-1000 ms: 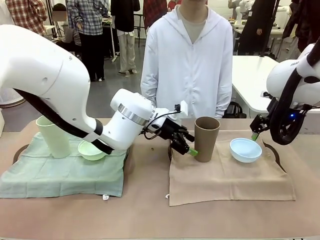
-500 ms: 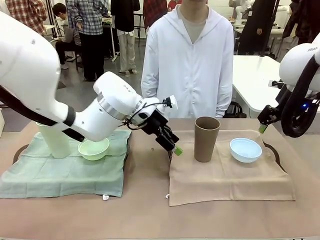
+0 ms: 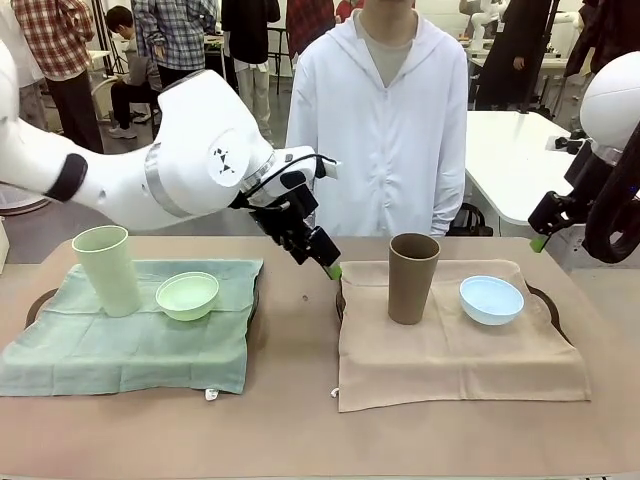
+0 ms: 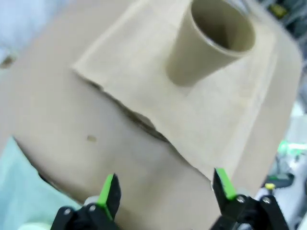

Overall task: Set up a tray with a mat and arrange the tableware.
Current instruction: Place the Picnic Bowl and Reusable plastic cup back onto the Handle tray in front of the human's position.

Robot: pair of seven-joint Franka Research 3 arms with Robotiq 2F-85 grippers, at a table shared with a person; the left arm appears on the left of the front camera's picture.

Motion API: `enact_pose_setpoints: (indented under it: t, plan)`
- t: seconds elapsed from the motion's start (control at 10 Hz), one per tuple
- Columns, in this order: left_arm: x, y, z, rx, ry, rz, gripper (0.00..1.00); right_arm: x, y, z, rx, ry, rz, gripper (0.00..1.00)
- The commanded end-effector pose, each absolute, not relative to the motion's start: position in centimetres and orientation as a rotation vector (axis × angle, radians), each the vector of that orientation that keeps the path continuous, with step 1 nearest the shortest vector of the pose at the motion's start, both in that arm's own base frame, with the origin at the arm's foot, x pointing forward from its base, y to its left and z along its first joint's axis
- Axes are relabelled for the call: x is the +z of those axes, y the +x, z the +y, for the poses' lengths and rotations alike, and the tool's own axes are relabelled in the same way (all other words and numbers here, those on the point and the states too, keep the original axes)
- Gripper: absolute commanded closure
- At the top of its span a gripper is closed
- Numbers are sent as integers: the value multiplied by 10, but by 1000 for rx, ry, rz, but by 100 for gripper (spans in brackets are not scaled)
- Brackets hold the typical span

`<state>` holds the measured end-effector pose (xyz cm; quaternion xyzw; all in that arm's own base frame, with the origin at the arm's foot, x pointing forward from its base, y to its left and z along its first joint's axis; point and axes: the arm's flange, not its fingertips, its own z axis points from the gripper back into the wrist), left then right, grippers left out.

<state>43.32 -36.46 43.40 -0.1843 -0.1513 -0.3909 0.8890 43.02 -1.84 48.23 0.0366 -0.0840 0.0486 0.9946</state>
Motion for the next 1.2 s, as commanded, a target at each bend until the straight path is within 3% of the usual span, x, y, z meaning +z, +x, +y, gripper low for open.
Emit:
enact_pose_setpoints:
  t: [0.0, 0.3, 0.4, 1.1]
  plan:
    - [482, 427, -406, -691, -302, -174, 0, 480, 427, -16, 102, 57, -157, 0]
    - [521, 417, -409, -625, -308, -139, 0, 482, 430, -18, 101, 69, -164, 0]
    - [488, 416, -388, -648, -277, -195, 0, 482, 430, -18, 101, 69, -164, 0]
    - [488, 416, -388, -648, -277, -195, 0, 482, 430, -18, 101, 69, -164, 0]
